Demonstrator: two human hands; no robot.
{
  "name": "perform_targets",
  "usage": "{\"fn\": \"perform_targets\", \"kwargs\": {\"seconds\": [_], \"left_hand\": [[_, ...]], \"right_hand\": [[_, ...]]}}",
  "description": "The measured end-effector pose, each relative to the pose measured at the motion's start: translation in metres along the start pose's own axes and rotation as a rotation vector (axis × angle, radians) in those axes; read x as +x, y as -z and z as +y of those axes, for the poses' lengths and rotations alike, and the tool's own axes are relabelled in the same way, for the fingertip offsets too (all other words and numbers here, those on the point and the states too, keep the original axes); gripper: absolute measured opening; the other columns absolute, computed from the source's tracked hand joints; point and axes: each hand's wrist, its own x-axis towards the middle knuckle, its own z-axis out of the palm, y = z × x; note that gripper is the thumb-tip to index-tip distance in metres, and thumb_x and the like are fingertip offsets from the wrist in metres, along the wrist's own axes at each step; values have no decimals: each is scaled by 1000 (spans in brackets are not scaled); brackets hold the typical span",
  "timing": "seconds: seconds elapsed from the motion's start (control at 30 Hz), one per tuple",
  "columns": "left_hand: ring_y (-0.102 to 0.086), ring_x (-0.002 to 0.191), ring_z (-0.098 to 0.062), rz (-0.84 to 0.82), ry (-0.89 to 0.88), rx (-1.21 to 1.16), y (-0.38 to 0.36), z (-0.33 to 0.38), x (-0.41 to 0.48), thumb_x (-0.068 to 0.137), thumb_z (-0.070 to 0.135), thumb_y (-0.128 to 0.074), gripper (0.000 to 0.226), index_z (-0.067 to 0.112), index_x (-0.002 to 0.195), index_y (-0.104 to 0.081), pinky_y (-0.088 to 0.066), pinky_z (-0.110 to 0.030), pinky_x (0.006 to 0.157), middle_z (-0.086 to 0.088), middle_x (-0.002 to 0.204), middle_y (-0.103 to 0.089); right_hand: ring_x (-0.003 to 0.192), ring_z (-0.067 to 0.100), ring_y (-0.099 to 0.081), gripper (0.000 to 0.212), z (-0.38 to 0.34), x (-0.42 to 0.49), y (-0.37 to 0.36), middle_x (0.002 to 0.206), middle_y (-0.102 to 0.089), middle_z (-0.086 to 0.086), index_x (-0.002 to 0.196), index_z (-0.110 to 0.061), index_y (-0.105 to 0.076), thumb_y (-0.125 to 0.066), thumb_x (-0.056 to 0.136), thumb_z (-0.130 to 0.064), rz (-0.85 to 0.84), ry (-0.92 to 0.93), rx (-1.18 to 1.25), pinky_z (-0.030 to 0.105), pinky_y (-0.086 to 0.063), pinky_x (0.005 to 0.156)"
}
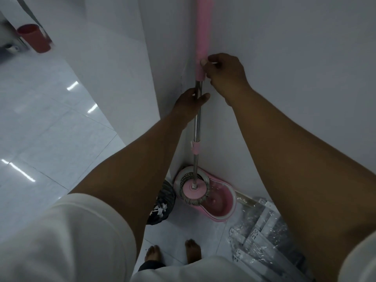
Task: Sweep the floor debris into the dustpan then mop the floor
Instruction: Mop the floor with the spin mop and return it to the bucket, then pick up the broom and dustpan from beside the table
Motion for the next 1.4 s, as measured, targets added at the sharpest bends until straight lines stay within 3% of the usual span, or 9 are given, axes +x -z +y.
{"fn": "perform_targets", "kwargs": {"seconds": [0.17, 0.37, 0.53, 0.63, 0.73, 0.93, 1.17, 1.4], "left_hand": [[-57, 112, -19, 44, 39, -136, 13, 2, -29, 88, 52, -66, 67, 25, 145, -44, -46, -35, 104, -6, 140, -55], [-54, 110, -13, 51, -81, -115, 38, 19, -81, 91, 51, -61, 65, 23, 147, -41, -46, -28, 93, -6, 140, -54], [-52, 127, -17, 124, -191, 159, 69, 27, -132, 92, 58, -54, 67, 27, 149, -39, -40, -24, 92, -3, 144, -53], [-49, 133, -19, 271, -275, 413, 91, 17, -166, 94, 57, -51, 68, 21, 150, -38, -36, -26, 101, -4, 146, -51], [-35, 143, -22, 405, -282, 654, 120, -4, -204, 96, 57, -47, 70, 18, 152, -34, -30, -35, 113, -5, 154, -41], [-17, 150, -28, 559, -53, 940, 194, -56, -293, 98, 57, -39, 73, 14, 155, -24, -25, -48, 119, -8, 160, -27], [-4, 152, -27, 731, 253, 926, 271, -115, -410, 100, 56, -33, 75, 10, 157, -16, -10, -46, 122, -8, 164, -15], [-2, 152, -27, 899, 553, 894, 345, -184, -568, 100, 57, -30, 76, 9, 157, -14, -11, -46, 122, -8, 164, -11]], "right_hand": [[110, 16, -62, 52, -2, -26, 17, 122, -65, 2, 130, -12, -59, -58, 91, -47, 28, -14, 69, 38, -51, 98], [101, 12, -64, 44, -18, -66, 26, 109, -69, -2, 120, -16, -66, -57, 92, -48, 11, 71, 87, 36, -53, 95], [104, 8, -60, 48, -38, -99, 11, 119, -67, -3, 126, -18, -63, -55, 92, -51, -36, 190, -36, 18, -42, 87], [118, 12, -56, 54, -46, -119, -9, 132, -61, 0, 134, -17, -56, -55, 92, -51, -101, 289, -86, 22, -41, 96], [131, 20, -47, 61, -56, -139, -38, 143, -51, 5, 141, -14, -48, -51, 93, -53, -175, 433, -227, 35, -38, 109], [149, 22, -16, 73, -92, -181, -111, 158, -29, 6, 150, -11, -30, -44, 95, -56, -330, 679, -463, 39, -20, 117], [149, 26, -11, 77, -159, -258, -207, 159, -25, 11, 151, -6, -26, -45, 95, -55, -467, 907, -478, 45, -19, 120], [150, 25, -8, 78, -236, -387, -321, 160, -22, 10, 152, -5, -23, -42, 95, -56, -688, 1122, -362, 41, -15, 121]]}}
